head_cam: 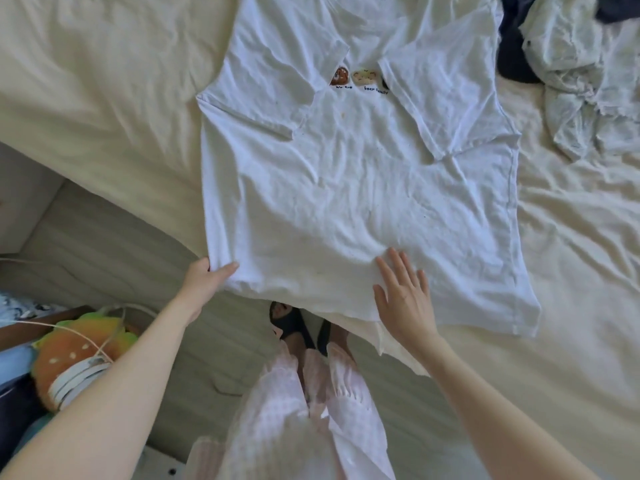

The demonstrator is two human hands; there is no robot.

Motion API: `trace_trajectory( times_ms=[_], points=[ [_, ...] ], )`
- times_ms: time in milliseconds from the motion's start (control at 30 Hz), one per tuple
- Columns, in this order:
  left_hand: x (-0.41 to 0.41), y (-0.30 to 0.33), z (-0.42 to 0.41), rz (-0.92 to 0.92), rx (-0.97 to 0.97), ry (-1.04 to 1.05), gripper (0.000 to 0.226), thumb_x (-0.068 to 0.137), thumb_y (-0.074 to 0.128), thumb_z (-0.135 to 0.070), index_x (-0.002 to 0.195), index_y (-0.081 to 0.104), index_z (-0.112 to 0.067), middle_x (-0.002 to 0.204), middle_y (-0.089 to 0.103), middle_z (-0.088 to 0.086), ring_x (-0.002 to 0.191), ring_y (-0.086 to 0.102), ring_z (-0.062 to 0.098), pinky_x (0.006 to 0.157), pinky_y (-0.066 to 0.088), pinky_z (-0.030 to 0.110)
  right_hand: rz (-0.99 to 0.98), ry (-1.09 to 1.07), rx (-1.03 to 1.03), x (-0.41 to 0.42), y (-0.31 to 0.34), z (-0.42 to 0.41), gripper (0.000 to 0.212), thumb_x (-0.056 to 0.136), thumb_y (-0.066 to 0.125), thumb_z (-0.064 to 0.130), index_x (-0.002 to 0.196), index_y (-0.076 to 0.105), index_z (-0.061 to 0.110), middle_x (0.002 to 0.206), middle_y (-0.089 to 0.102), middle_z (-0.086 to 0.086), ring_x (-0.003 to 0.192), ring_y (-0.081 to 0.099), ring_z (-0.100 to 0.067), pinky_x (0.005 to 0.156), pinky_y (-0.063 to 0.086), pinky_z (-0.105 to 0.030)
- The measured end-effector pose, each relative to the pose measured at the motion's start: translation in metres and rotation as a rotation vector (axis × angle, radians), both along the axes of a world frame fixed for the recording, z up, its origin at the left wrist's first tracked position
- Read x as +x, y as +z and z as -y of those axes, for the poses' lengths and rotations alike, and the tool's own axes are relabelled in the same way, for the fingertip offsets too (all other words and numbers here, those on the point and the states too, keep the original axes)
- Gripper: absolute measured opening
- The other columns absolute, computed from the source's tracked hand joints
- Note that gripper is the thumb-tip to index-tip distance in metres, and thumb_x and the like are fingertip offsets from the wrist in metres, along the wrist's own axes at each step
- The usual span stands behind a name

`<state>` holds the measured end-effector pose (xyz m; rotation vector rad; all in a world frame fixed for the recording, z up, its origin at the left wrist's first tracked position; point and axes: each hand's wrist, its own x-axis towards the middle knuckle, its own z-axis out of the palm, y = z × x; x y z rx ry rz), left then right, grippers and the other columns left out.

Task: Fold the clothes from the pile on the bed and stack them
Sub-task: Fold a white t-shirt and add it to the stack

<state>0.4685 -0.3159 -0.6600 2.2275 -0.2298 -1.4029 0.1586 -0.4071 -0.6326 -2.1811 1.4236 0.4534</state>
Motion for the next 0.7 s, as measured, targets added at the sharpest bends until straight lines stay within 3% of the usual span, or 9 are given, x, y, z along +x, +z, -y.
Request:
trace_trajectory(
  times_ms=[133, 233, 367, 500, 600, 700],
  points=[
    [-0.023, 0.015, -0.028, -0.053, 0.063, 0.051, 0.029, 0.088, 0.065, -0.021, 0.111, 0.059, -0.004, 0.105, 0.063, 0.011, 0.095, 0.059, 0.027, 0.082, 0.046, 0.036, -0.020, -0.147, -0.055, -0.039, 0.010, 0.003, 0.045, 0.098, 0.043, 0.023, 0.142, 0.039, 0.015, 0.156, 0.023, -0.007, 0.146, 0.013, -0.022, 0.118, 0.010, -0.045],
    [-0.037, 0.020, -0.050, -0.036, 0.071, 0.098, 0.025, 0.089, 0.064, -0.023, 0.110, 0.058, -0.013, 0.107, 0.060, 0.003, 0.091, 0.057, 0.019, 0.081, 0.043, 0.033, -0.066, -0.302, -0.101, -0.074, 0.016, 0.011, 0.041, 0.096, 0.045, 0.019, 0.137, 0.043, 0.012, 0.153, 0.029, -0.010, 0.143, 0.020, -0.026, 0.116, 0.016, -0.048],
    [-0.052, 0.023, -0.070, -0.068, -0.012, 0.393, 0.030, 0.089, 0.064, -0.017, 0.118, 0.057, -0.010, 0.114, 0.062, 0.005, 0.102, 0.059, 0.023, 0.084, 0.046, 0.035, -0.128, -0.607, -0.161, -0.124, 0.019, 0.032, 0.048, 0.095, 0.045, 0.022, 0.141, 0.036, 0.010, 0.151, 0.030, -0.013, 0.139, 0.026, -0.030, 0.112, 0.020, -0.046],
    [-0.062, 0.028, -0.077, -0.131, -0.118, 0.605, 0.028, 0.091, 0.058, -0.008, 0.119, 0.056, -0.011, 0.115, 0.064, 0.005, 0.105, 0.061, 0.024, 0.089, 0.046, 0.039, -0.158, -0.938, -0.081, -0.158, 0.014, 0.048, 0.057, 0.092, 0.051, 0.039, 0.139, 0.038, 0.008, 0.143, 0.038, -0.017, 0.129, 0.037, -0.036, 0.104, 0.031, -0.049],
    [-0.069, 0.030, -0.078, -0.152, -0.169, 0.712, 0.021, 0.093, 0.056, -0.007, 0.113, 0.058, -0.012, 0.112, 0.065, 0.002, 0.104, 0.062, 0.022, 0.092, 0.046, 0.040, 0.038, -1.197, 0.031, -0.178, 0.004, 0.051, 0.056, 0.087, 0.059, 0.042, 0.128, 0.051, 0.005, 0.127, 0.053, -0.017, 0.114, 0.052, -0.035, 0.093, 0.043, -0.042],
    [-0.077, 0.035, -0.077, -0.152, -0.187, 0.821, 0.014, 0.093, 0.056, -0.010, 0.105, 0.060, -0.016, 0.113, 0.065, 0.001, 0.101, 0.062, 0.020, 0.093, 0.047, 0.039, 0.259, -1.389, 0.202, -0.193, -0.001, 0.045, 0.048, 0.083, 0.068, 0.028, 0.120, 0.055, 0.000, 0.113, 0.060, -0.015, 0.098, 0.057, -0.029, 0.081, 0.045, -0.036]
  ],
)
